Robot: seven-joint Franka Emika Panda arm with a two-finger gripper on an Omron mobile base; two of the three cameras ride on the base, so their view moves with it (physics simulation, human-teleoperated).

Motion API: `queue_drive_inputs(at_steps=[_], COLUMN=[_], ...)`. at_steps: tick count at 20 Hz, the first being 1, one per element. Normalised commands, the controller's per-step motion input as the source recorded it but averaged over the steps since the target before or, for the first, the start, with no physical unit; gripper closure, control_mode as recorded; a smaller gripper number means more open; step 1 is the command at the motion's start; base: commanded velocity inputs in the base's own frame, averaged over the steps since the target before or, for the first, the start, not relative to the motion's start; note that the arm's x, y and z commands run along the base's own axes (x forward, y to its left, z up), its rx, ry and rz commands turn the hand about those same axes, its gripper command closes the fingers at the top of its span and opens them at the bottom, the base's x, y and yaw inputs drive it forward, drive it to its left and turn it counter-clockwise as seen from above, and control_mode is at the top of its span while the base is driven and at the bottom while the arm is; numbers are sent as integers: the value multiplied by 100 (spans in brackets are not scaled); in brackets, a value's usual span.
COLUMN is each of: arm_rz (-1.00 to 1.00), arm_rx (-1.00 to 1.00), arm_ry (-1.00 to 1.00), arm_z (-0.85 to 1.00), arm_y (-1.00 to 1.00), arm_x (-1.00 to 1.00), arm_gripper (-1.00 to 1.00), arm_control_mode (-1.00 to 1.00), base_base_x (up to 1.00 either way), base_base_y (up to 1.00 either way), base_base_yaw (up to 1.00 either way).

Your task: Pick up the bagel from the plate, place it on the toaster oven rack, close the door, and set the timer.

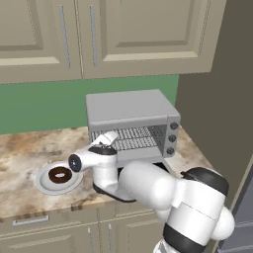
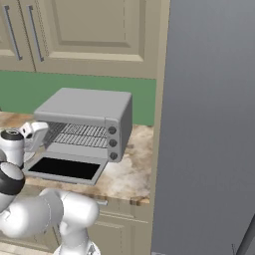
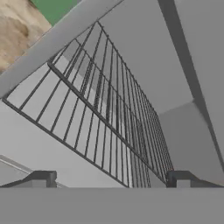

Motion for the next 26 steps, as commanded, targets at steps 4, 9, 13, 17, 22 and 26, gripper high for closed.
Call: queue_drive_inputs(at_steps=[4, 9, 13, 17, 22, 26], arm_rz=[0, 0, 0, 0, 1, 1], arm_rx=[-9, -5, -3, -2, 0, 0], arm_ry=[-13, -13, -9, -3, -1, 0], arm_z=[-8, -7, -6, -5, -3, 0], arm_y=[9, 1, 0, 0, 0, -2], arm_x=[19, 25, 21, 11, 12, 7], arm_gripper=[-100, -100, -100, -100, -100, -100], arm_control_mode=[-100, -100, -100, -100, -100, -100], base_base_x=[0, 0, 0, 0, 0, 0], base_base_y=[0, 0, 0, 0, 0, 0], base_base_yaw=[0, 0, 0, 0, 0, 0])
